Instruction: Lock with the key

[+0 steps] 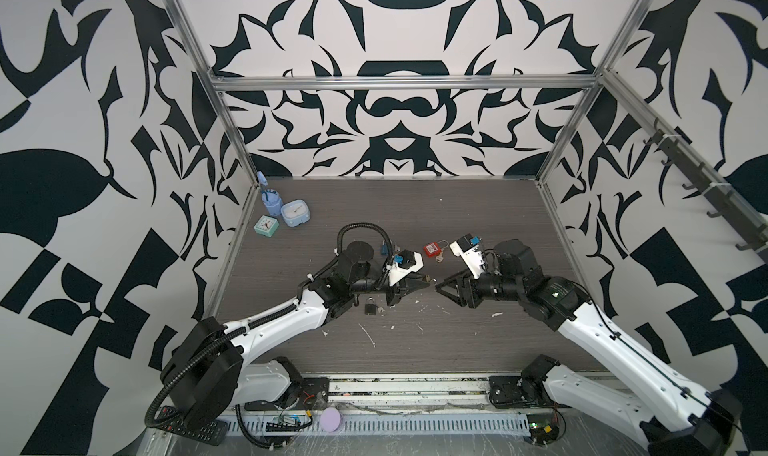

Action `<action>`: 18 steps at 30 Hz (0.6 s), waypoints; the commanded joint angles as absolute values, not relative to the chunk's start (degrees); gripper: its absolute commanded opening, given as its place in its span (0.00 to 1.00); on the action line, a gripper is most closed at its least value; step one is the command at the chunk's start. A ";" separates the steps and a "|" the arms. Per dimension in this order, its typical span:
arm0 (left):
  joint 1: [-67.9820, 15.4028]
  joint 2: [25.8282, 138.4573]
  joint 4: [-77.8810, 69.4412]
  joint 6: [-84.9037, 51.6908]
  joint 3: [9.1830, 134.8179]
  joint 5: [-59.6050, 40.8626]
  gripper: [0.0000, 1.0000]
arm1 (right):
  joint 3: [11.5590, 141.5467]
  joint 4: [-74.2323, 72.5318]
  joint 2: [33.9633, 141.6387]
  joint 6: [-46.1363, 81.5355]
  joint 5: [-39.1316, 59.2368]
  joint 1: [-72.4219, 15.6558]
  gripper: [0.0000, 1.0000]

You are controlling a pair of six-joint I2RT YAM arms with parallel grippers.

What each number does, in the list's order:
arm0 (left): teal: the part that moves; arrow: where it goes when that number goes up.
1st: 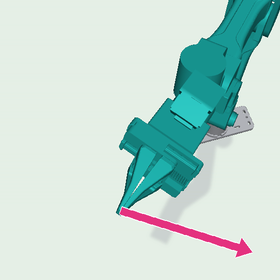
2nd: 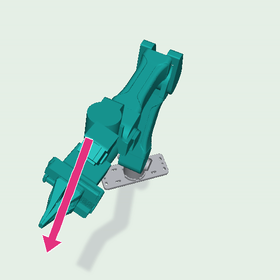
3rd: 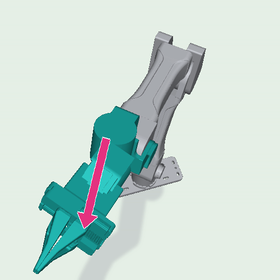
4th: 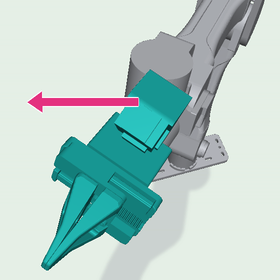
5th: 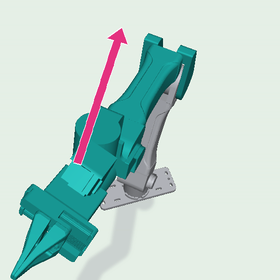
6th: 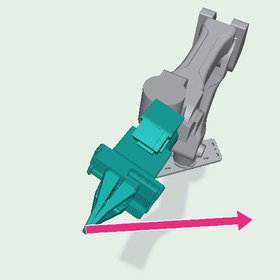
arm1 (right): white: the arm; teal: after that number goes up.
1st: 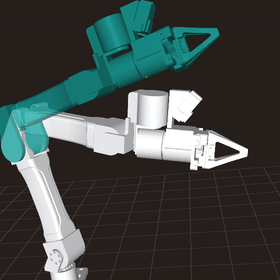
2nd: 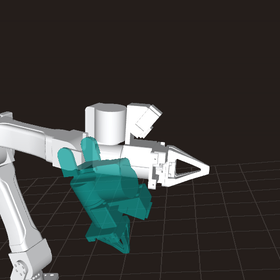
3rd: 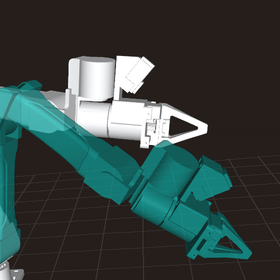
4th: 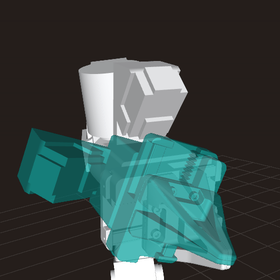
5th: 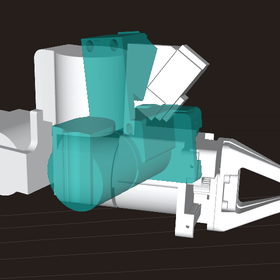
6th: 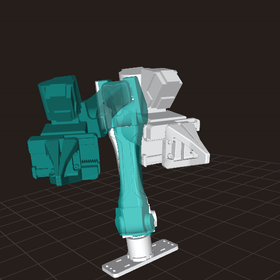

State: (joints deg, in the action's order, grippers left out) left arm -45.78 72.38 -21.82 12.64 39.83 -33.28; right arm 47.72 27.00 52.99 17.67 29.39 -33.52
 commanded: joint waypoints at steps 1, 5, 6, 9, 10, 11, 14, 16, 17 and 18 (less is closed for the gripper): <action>-46.05 72.60 -21.82 14.21 39.54 -34.89 0.00 | 50.01 24.43 53.00 16.87 27.79 -33.84 0.46; -46.43 72.60 -20.30 14.93 40.12 -35.58 0.00 | 50.18 23.60 53.57 17.07 26.37 -33.85 0.45; -46.49 72.60 -20.07 15.03 40.19 -35.80 0.00 | 50.27 23.42 53.74 17.14 26.12 -33.90 0.45; -46.58 72.60 -19.86 15.12 40.30 -36.04 0.00 | 50.42 22.86 54.38 17.23 25.41 -33.84 0.45; -46.66 72.59 -19.71 15.12 40.39 -36.21 0.00 | 50.47 22.63 54.63 17.29 25.30 -33.84 0.45; -46.75 72.54 -19.62 15.12 40.42 -36.29 0.00 | 50.46 22.42 54.84 17.47 25.06 -33.84 0.45; -46.93 72.58 -19.27 15.20 40.63 -36.34 0.00 | 50.80 21.88 55.45 17.68 24.77 -33.86 0.45; -46.93 74.44 -19.16 15.21 40.62 -36.27 0.00 | 51.17 22.02 55.67 17.68 24.29 -33.84 0.45; -46.98 74.48 -19.16 15.21 40.61 -36.22 0.00 | 51.30 22.13 55.70 17.68 24.03 -33.84 0.45; -47.02 74.60 -19.23 15.21 40.64 -36.26 0.00 | 51.47 22.23 55.64 17.75 23.87 -33.79 0.45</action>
